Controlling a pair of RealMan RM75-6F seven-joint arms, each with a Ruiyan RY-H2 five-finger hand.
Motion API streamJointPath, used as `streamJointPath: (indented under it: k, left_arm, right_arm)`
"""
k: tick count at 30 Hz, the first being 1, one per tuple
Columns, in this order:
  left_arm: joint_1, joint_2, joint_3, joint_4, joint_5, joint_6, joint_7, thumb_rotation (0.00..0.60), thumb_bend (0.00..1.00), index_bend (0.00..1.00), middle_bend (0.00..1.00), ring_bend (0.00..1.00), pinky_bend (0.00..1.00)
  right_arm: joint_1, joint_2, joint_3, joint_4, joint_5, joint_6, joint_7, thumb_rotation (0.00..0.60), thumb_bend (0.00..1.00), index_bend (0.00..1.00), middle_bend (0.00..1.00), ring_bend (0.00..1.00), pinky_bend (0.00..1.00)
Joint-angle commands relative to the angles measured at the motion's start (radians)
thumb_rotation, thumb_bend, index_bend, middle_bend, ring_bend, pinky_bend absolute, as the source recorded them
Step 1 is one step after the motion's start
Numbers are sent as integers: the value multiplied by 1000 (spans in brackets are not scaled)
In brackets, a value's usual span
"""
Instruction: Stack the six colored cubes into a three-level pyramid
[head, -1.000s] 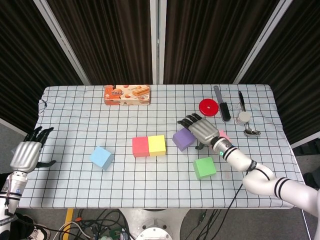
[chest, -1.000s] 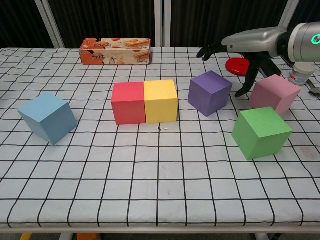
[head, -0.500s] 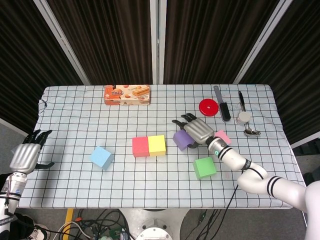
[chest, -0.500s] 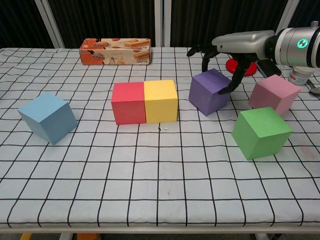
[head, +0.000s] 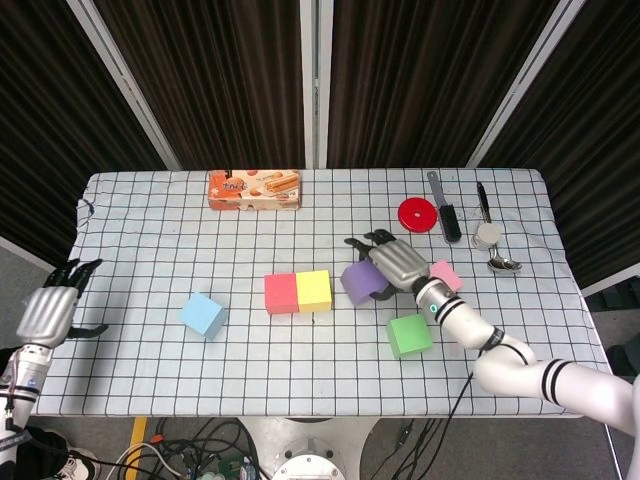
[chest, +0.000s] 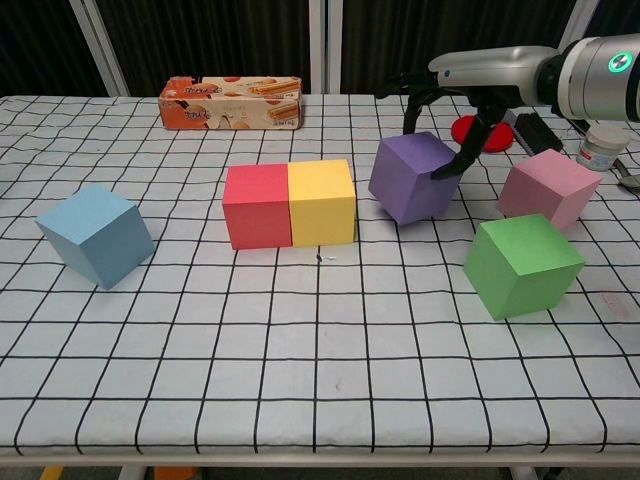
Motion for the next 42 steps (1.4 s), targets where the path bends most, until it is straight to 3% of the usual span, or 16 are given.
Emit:
streamJointPath:
  k: [1, 6, 13, 25, 42]
  left_arm:
    - [1, 0, -1, 5, 3, -6, -9, 600, 0, 70, 133, 33, 120]
    - [1, 1, -5, 11, 10, -11, -24, 600, 0, 70, 133, 33, 120]
    - [2, 4, -8, 16, 12, -25, -38, 600, 0, 70, 133, 33, 120]
    - [10, -3, -7, 40, 20, -35, -75, 600, 0, 71, 133, 33, 120]
    - [16, -8, -9, 67, 26, -46, -109, 600, 0, 71, 133, 33, 120]
  right_arm:
    - [39, 12, -17, -76, 169, 5, -143, 600, 160, 0, 511, 71, 0]
    - [102, -19, -55, -133, 398, 102, -330, 600, 160, 0, 530, 83, 0]
    - [163, -77, -45, -141, 580, 173, -412, 600, 162, 0, 546, 93, 0]
    - [220, -100, -76, -138, 662, 203, -505, 600, 162, 0, 530, 94, 0]
    - [243, -144, -70, -119, 714, 243, -533, 600, 162, 0, 529, 94, 0]
